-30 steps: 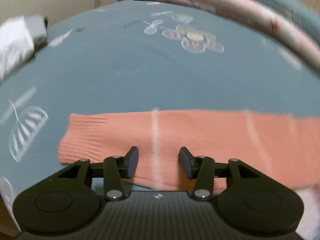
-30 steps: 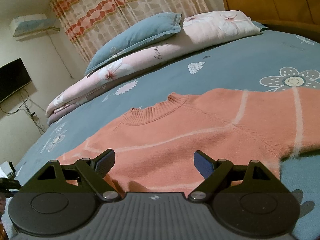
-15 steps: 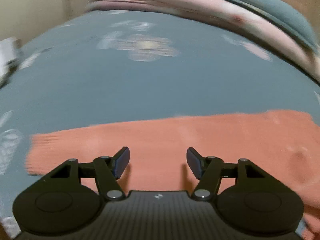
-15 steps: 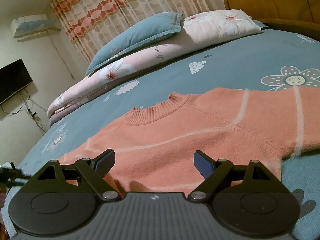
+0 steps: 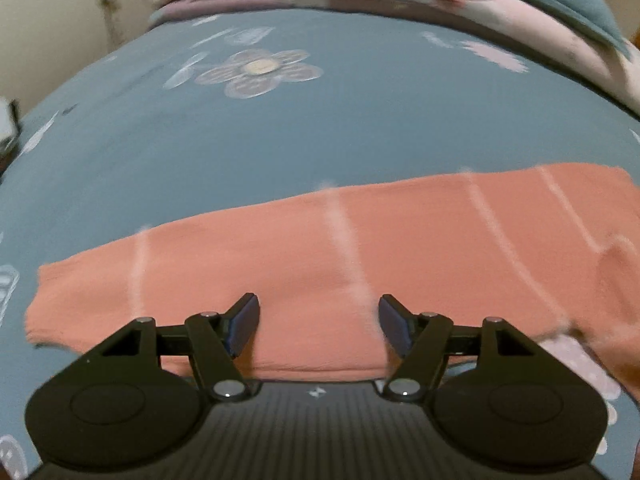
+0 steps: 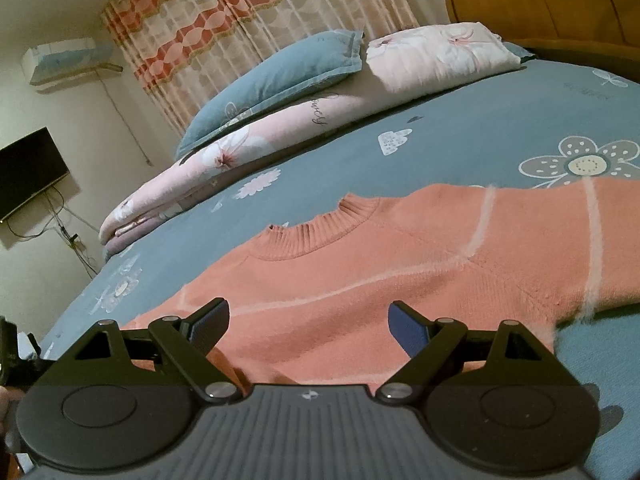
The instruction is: Fold clothes
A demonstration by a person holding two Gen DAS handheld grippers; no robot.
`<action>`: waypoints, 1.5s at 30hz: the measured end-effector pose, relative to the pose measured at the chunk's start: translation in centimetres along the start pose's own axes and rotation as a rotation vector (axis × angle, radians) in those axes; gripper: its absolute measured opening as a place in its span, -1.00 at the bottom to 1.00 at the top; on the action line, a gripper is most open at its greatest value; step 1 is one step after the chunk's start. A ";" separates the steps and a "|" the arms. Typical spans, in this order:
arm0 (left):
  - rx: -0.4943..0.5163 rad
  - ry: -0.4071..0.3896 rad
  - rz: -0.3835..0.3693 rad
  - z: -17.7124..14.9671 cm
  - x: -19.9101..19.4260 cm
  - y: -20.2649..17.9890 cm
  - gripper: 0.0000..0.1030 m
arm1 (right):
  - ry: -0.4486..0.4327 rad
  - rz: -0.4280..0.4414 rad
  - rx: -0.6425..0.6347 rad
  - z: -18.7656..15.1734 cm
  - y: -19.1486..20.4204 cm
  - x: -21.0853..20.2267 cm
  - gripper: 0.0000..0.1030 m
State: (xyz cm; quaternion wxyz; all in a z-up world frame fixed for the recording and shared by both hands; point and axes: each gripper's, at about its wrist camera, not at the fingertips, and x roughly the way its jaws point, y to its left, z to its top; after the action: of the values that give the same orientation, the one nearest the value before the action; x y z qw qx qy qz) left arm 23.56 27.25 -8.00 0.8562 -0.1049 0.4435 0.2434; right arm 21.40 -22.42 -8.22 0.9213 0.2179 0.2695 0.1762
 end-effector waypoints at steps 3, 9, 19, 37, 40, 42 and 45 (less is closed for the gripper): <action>-0.025 -0.001 0.024 1.0 -0.8 -0.9 0.22 | 0.002 0.001 0.003 0.1 -0.1 0.0 0.75; 0.074 -0.062 -0.172 1.9 -2.1 -8.5 0.30 | 0.007 -0.007 0.008 0.2 -0.4 0.0 0.75; 0.133 -0.076 -0.094 1.3 2.4 -14.2 0.35 | 0.006 -0.011 0.004 0.3 -0.6 -0.3 0.75; 0.210 0.027 -0.454 -6.3 -9.8 -12.7 0.36 | 0.016 -0.045 0.011 2.1 -1.1 -5.4 0.75; 0.236 0.044 -0.514 -8.0 -10.8 -12.9 0.36 | 0.045 -0.064 -0.056 3.1 0.3 -9.1 0.79; 0.196 0.076 -0.561 -8.9 -10.7 -12.7 0.35 | 0.076 -0.081 -0.103 3.4 1.1 -11.3 0.83; 0.174 0.109 -0.632 -10.5 -10.4 -12.7 0.35 | 0.119 -0.093 -0.109 2.3 1.8 -13.4 0.84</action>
State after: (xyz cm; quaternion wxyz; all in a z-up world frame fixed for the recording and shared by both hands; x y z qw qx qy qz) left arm 17.53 8.80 -6.19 0.8700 -0.1768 0.4534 -0.0790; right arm 11.70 -27.56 0.08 0.9213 0.1440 0.3236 0.1603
